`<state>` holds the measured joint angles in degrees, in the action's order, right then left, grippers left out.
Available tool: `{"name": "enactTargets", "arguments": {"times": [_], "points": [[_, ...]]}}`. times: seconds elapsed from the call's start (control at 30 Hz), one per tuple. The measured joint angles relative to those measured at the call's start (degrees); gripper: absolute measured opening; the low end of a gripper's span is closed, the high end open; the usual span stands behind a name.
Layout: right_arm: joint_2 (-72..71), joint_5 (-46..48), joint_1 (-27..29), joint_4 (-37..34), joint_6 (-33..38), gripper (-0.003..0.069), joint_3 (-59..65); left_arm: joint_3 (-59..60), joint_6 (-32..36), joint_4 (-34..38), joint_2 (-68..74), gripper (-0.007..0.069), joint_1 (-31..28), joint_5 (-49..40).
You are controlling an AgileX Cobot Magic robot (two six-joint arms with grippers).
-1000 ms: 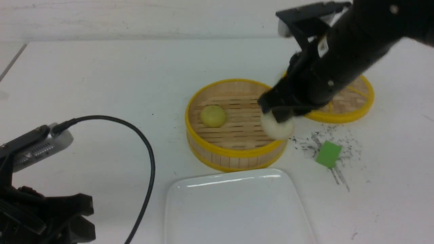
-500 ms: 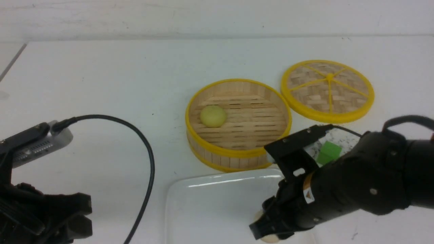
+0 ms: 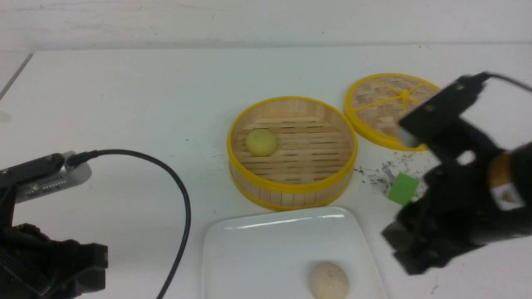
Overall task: Put the steamed buns into the plate on the white tablecloth.
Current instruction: 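Reach into the bamboo steamer and grasp a bun with the left gripper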
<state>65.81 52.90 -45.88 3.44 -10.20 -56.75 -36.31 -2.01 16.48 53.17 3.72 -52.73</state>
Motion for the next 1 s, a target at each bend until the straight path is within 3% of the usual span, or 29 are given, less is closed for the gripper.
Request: {"name": "enactTargets", "arguments": {"times": [0.13, 0.23, 0.5, 0.7, 0.83, 1.0], "points": [[-11.54, 2.15, 0.0, 1.8, 0.69, 0.0061, 3.34, 0.0, 0.35, 0.78, 0.0, 0.0213, 0.0, 1.66], [-20.65, -0.82, 0.0, 1.8, -0.83, -0.0014, 8.33, 0.0, 0.67, 1.64, 0.0, 0.018, 0.0, 2.13], [-37.04, -18.12, 0.0, 6.93, -2.28, -0.0015, 22.04, -5.2, 5.12, 3.74, 4.02, 0.0006, 0.0, -0.77], [-39.47, -20.58, 0.0, 12.13, -2.3, -0.0013, 24.15, -14.42, 8.19, 6.83, 13.12, 0.0002, 1.95, -6.45], [-39.58, -21.9, 0.0, 13.17, -2.49, -0.0008, 24.39, -22.07, 8.51, 6.22, 21.43, 0.0002, 9.16, -5.13], [-39.64, -20.97, 0.0, 13.64, -2.56, -0.0008, 24.44, -33.57, 2.88, 2.3, 33.23, 0.0024, 14.96, -2.89]]}}
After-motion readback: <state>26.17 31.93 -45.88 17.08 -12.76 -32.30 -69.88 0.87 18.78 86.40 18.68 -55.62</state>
